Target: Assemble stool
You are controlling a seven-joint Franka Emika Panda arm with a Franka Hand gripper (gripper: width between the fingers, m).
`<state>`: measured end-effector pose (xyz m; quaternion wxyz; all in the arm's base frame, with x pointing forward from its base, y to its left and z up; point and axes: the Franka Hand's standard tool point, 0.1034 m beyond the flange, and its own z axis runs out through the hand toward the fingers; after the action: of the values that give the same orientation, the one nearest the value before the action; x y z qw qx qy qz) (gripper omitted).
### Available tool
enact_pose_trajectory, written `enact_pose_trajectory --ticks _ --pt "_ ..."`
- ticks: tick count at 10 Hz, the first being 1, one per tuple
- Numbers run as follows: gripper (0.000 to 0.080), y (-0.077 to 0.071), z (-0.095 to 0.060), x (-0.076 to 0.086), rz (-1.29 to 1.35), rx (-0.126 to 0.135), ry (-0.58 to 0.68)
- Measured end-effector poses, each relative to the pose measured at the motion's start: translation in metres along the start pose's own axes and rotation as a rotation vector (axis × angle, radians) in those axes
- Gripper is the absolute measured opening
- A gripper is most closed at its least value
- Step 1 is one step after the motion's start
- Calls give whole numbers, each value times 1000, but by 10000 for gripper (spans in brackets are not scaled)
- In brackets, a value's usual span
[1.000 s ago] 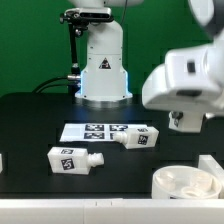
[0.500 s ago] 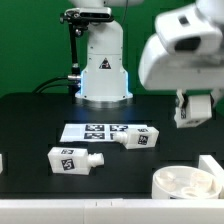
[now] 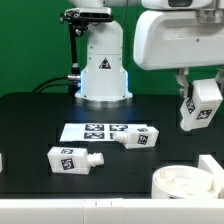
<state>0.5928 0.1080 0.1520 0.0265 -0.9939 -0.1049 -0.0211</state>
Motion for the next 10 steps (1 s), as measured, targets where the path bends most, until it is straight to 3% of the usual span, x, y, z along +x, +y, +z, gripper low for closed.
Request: enact_pose_trajectory --ticks 2,3,6,7,8,10 --pt "340 6 -10 39 -43 -24 267" --pt "340 4 -13 42 -50 -34 344" --pt "340 17 -7 40 -78 -74 509" --pt "340 37 2 38 -83 -84 488" --pt "340 50 7 39 -72 -76 478" --pt "340 48 21 35 -56 -51 491"
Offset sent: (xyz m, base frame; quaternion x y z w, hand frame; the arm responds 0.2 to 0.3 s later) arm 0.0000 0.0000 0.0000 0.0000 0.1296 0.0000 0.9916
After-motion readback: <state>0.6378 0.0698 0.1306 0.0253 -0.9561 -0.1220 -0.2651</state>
